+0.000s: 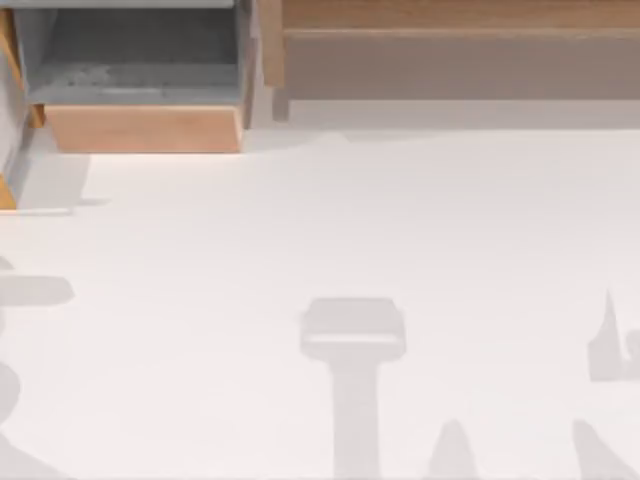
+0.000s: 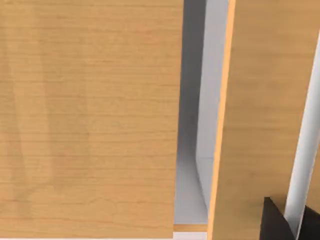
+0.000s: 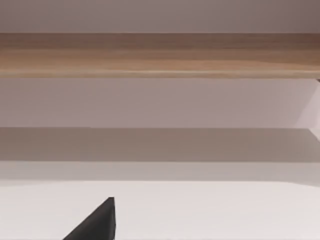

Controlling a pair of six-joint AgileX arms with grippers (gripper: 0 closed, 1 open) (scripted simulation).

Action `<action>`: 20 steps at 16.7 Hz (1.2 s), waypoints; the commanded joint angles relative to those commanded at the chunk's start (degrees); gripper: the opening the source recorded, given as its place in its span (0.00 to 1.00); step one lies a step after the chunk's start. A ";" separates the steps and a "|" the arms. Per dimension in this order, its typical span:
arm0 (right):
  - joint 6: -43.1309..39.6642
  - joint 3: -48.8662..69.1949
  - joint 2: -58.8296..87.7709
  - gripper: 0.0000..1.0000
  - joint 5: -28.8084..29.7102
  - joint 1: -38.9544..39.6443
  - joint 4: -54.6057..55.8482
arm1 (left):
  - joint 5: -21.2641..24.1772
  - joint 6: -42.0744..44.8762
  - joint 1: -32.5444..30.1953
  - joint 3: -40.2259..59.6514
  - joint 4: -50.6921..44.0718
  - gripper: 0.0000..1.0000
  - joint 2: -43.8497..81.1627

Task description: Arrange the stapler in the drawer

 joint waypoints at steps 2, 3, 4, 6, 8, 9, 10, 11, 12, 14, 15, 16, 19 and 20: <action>0.00 0.00 0.00 1.00 0.00 0.00 0.00 | -0.70 0.04 -0.87 2.11 -1.18 0.00 1.17; 0.00 0.00 0.00 1.00 0.00 0.00 0.00 | -1.31 0.06 -1.43 3.87 -2.03 0.00 1.94; 0.00 0.00 0.00 1.00 0.00 0.00 0.00 | -2.03 0.05 -2.06 5.96 -3.03 0.00 2.78; 0.00 0.00 0.00 1.00 0.00 0.00 0.00 | -3.50 -0.01 -3.50 10.32 -5.28 0.00 4.59; 0.00 0.00 0.00 1.00 0.00 0.00 0.00 | -4.69 -0.18 -4.71 13.33 -7.12 0.00 5.86; 0.00 0.00 0.00 1.00 0.00 0.00 0.00 | -4.99 -0.25 -5.01 13.95 -7.54 0.00 6.12; 0.00 0.00 0.00 1.00 0.00 0.00 0.00 | -5.02 -0.26 -5.05 14.02 -7.59 0.00 6.14; 0.00 0.00 0.00 1.00 0.00 0.00 0.00 | -5.02 -0.26 -5.05 14.02 -7.59 0.00 6.14; 0.00 0.00 0.00 1.00 0.00 0.00 0.00 | -5.02 -0.26 -5.05 14.02 -7.59 0.00 6.14; 0.00 0.00 0.00 1.00 0.00 0.00 0.00 | -4.91 -0.28 -4.77 13.92 -7.72 0.00 6.13; 0.00 0.00 0.00 1.00 0.00 0.00 0.00 | -4.96 -0.24 -5.06 14.63 -8.07 0.00 6.51; 0.00 0.00 0.00 1.00 0.00 0.00 0.00 | -5.14 -0.19 -5.45 15.85 -8.67 0.00 7.12; 0.00 0.00 0.00 1.00 0.00 0.00 0.00 | -6.38 -0.22 -6.76 21.42 -11.53 0.00 9.81; 0.00 0.00 0.00 1.00 0.00 0.00 0.00 | -6.95 -0.30 -7.18 23.55 -12.66 0.00 10.78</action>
